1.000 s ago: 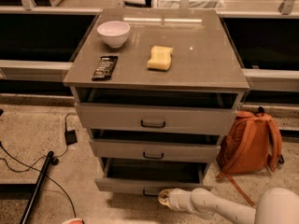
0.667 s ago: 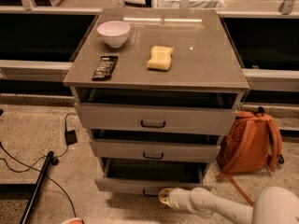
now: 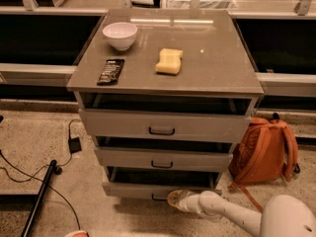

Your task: Close bottom drawer

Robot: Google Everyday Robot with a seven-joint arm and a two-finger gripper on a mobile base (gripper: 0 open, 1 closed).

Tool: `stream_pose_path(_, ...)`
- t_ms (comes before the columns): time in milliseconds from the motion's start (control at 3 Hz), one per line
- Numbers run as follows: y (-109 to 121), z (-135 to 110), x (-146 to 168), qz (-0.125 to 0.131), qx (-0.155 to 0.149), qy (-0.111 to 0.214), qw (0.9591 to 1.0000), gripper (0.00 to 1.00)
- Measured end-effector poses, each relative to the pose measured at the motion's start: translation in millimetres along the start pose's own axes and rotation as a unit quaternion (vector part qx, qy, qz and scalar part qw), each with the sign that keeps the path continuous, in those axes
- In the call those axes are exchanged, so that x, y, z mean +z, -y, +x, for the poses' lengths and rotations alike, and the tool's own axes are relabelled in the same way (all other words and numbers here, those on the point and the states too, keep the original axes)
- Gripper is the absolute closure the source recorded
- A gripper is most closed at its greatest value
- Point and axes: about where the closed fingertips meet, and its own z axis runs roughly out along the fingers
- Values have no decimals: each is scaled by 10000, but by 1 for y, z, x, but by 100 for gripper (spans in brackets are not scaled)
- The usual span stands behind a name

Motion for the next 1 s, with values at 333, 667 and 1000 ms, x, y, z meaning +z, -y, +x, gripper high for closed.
stream_pose_path(333, 17, -1, 3, 171, -82, -14, 9998, 28)
stream_pose_path(667, 24, -3, 4, 260, -125, -13, 9996, 5)
stream_pose_path(1000, 20, -2, 0, 288, -128, -35, 9995, 0)
